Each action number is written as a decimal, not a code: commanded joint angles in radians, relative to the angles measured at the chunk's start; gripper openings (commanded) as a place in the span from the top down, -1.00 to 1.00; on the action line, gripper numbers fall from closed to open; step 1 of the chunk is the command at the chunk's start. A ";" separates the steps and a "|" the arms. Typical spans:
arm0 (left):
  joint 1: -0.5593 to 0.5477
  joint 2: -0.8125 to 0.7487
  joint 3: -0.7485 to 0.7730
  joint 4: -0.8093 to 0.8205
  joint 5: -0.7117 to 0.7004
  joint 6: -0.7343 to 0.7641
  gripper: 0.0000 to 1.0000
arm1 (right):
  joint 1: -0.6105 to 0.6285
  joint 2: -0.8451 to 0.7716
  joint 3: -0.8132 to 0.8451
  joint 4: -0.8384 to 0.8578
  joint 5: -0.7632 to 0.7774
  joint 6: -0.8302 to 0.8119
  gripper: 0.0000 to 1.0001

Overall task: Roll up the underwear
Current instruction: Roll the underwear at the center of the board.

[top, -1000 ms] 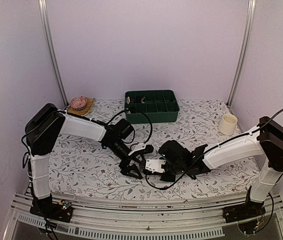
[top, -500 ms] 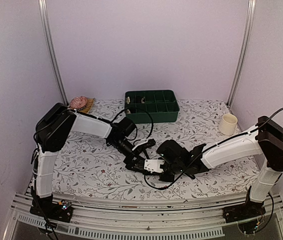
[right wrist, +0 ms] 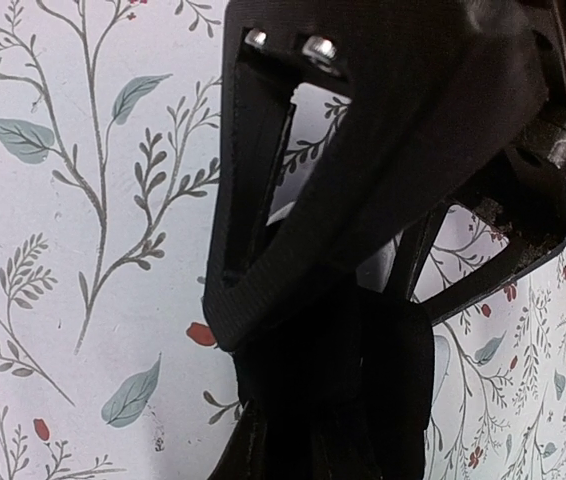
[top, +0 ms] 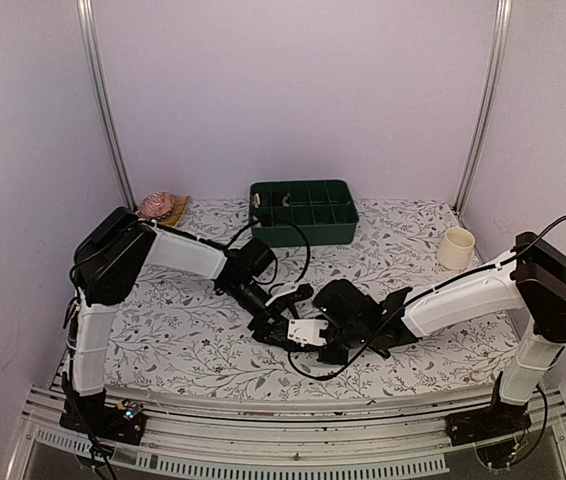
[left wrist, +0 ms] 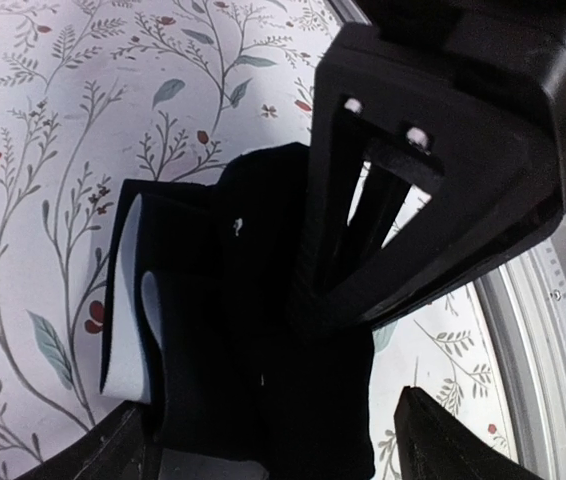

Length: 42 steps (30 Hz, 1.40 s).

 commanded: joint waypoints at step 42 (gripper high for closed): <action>-0.126 -0.285 -0.378 0.270 -0.174 0.151 1.00 | -0.133 -0.251 -0.195 0.102 -0.377 0.217 -0.45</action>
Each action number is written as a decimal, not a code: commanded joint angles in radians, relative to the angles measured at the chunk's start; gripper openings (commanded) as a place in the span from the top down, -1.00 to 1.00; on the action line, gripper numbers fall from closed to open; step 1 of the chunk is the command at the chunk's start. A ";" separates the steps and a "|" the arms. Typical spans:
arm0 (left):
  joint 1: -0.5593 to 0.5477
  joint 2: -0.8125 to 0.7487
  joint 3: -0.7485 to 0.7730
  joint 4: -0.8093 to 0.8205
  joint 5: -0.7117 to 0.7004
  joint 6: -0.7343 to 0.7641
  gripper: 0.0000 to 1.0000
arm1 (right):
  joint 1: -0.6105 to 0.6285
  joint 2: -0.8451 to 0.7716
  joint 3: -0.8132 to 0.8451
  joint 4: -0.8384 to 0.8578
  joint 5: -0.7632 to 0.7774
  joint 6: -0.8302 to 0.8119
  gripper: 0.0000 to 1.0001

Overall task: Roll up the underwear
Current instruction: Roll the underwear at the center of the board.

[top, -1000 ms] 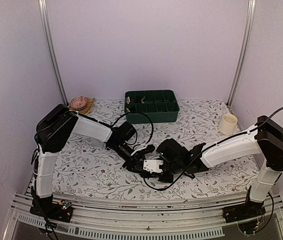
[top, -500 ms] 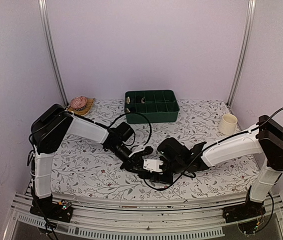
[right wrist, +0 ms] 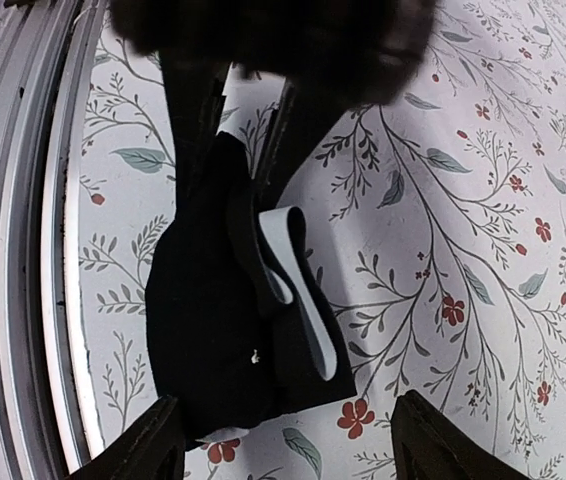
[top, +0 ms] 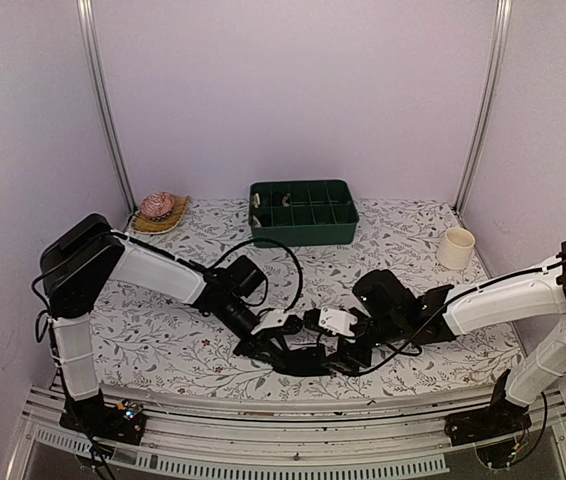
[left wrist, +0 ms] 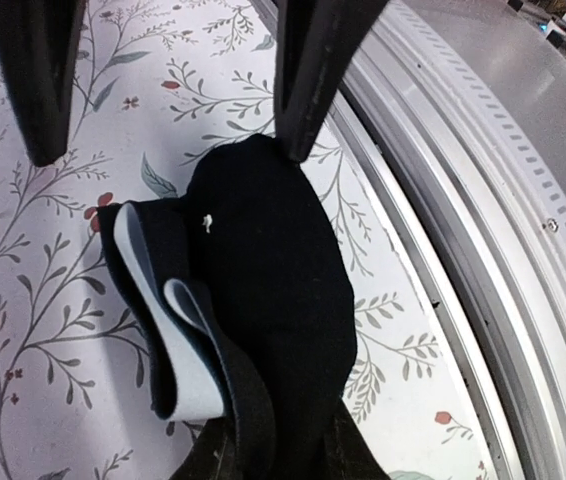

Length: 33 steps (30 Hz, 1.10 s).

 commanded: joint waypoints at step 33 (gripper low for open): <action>-0.053 -0.070 -0.042 0.090 -0.165 -0.050 1.00 | -0.007 0.260 0.135 0.123 -0.366 0.082 -0.55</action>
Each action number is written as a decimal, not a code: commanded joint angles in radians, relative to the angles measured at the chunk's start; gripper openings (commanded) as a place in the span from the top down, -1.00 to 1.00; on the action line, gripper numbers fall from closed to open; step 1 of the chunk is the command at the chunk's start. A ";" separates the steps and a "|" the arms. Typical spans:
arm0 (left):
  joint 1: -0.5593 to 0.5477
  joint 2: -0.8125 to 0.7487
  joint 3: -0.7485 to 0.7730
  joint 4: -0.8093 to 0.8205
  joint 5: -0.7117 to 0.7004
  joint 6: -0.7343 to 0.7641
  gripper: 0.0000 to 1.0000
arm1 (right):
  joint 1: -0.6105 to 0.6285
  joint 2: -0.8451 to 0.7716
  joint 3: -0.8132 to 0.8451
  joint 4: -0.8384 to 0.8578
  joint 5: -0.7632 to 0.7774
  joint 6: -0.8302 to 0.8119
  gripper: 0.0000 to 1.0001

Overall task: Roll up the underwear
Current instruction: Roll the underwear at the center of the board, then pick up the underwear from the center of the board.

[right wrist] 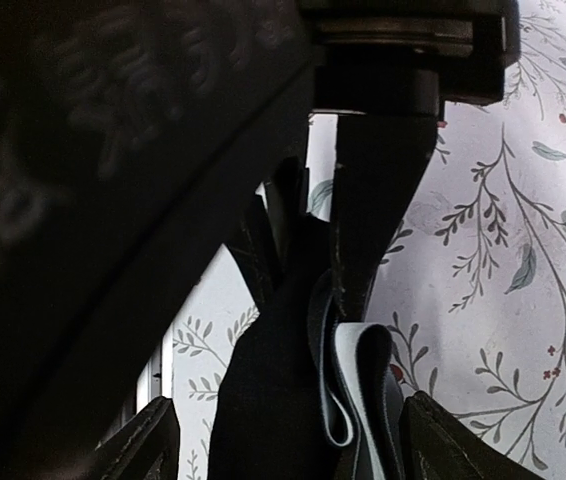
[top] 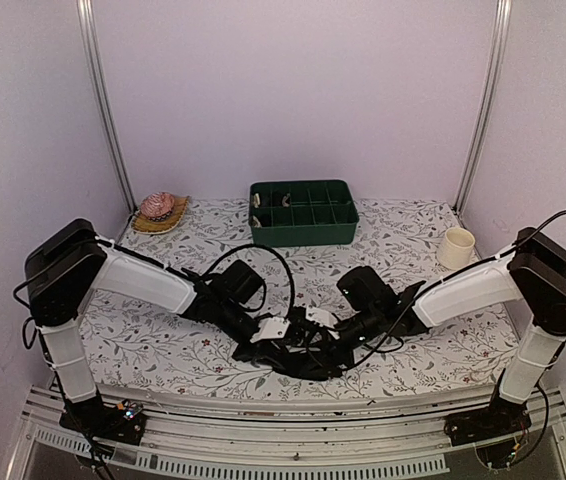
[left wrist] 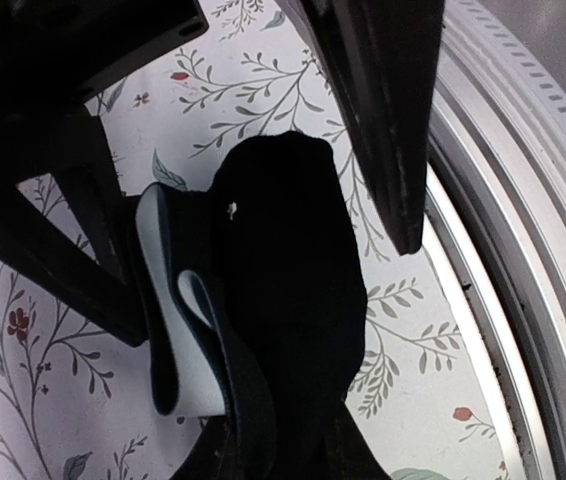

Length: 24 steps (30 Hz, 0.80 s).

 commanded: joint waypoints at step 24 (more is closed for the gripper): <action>0.035 0.042 0.049 -0.003 0.069 -0.046 1.00 | 0.095 0.081 0.018 0.054 -0.091 -0.055 -0.47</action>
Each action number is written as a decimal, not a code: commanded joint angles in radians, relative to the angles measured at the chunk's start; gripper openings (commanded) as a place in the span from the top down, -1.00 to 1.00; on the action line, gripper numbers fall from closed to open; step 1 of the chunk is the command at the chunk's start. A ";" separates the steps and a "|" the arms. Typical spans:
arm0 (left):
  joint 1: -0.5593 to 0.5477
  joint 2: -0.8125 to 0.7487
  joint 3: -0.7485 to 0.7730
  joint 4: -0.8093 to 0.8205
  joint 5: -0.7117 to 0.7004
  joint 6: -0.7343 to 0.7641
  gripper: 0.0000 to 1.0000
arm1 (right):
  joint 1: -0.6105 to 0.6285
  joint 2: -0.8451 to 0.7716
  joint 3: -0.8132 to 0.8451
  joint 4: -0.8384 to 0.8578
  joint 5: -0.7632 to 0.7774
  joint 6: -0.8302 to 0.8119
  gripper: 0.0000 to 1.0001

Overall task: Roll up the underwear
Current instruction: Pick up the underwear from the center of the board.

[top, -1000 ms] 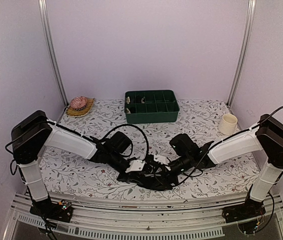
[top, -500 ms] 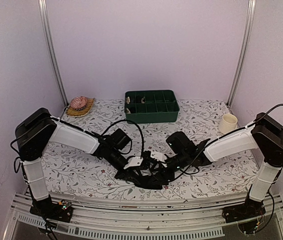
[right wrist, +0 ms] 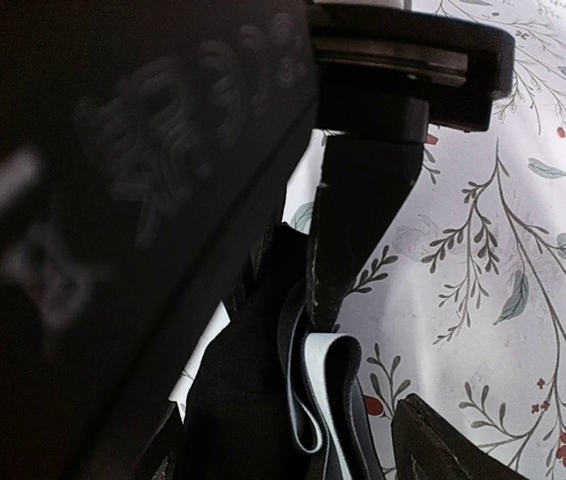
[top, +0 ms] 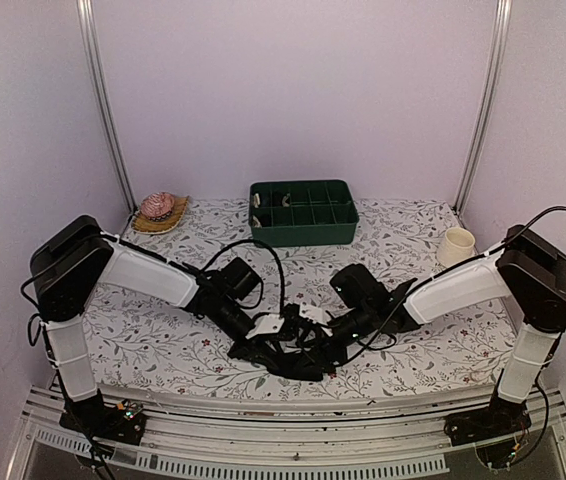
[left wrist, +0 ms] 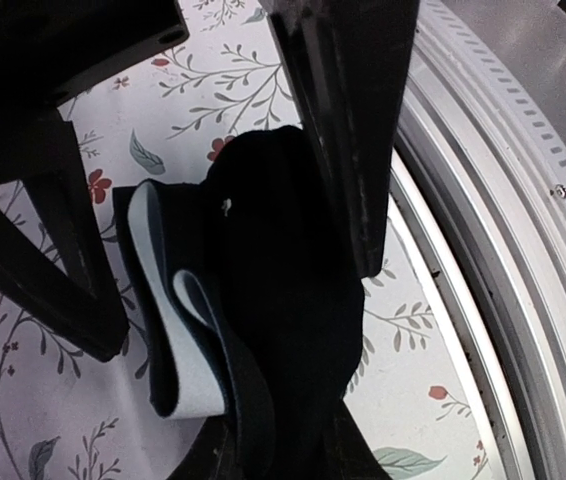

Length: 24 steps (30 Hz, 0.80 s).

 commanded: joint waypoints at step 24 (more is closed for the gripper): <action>0.024 -0.001 -0.030 0.176 0.089 -0.100 1.00 | 0.080 -0.077 -0.216 0.273 0.011 0.026 -0.49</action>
